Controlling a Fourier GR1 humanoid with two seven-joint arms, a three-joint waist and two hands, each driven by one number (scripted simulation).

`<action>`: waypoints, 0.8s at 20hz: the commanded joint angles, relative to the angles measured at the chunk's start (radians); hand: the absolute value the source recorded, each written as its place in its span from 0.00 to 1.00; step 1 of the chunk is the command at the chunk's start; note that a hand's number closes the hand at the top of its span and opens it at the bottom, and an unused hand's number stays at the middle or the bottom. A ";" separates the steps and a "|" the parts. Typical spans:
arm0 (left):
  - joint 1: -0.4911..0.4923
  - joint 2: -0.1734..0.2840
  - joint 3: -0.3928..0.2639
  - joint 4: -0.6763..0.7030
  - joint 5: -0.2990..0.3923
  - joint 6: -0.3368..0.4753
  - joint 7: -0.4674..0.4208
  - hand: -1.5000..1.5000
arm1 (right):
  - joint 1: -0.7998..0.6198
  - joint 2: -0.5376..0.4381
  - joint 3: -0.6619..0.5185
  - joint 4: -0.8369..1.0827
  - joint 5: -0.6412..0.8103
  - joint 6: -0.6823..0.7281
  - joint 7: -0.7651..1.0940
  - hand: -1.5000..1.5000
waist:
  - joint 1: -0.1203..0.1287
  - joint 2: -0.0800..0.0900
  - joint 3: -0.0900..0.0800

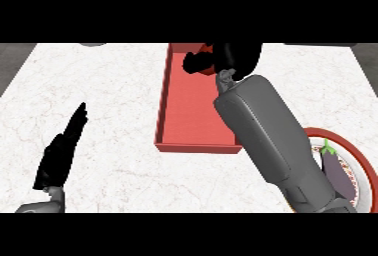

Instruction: Pick the bell pepper from the plate and place it in the cardboard box

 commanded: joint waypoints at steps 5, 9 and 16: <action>-0.013 -0.011 -0.009 -0.029 -0.005 0.002 0.041 0.50 | -0.123 0.003 -0.038 0.384 -0.135 -0.231 -0.001 1.00 | 0.014 0.002 0.000; -0.107 -0.019 -0.013 0.049 -0.028 0.017 0.057 0.50 | -0.131 0.003 -0.100 0.528 -0.172 -0.358 -0.116 0.00 | 0.014 0.011 0.001; -0.006 -0.037 -0.032 0.004 -0.037 0.025 0.001 0.50 | -0.155 0.003 -0.155 0.577 -0.226 -0.598 -0.263 0.00 | 0.017 0.009 0.001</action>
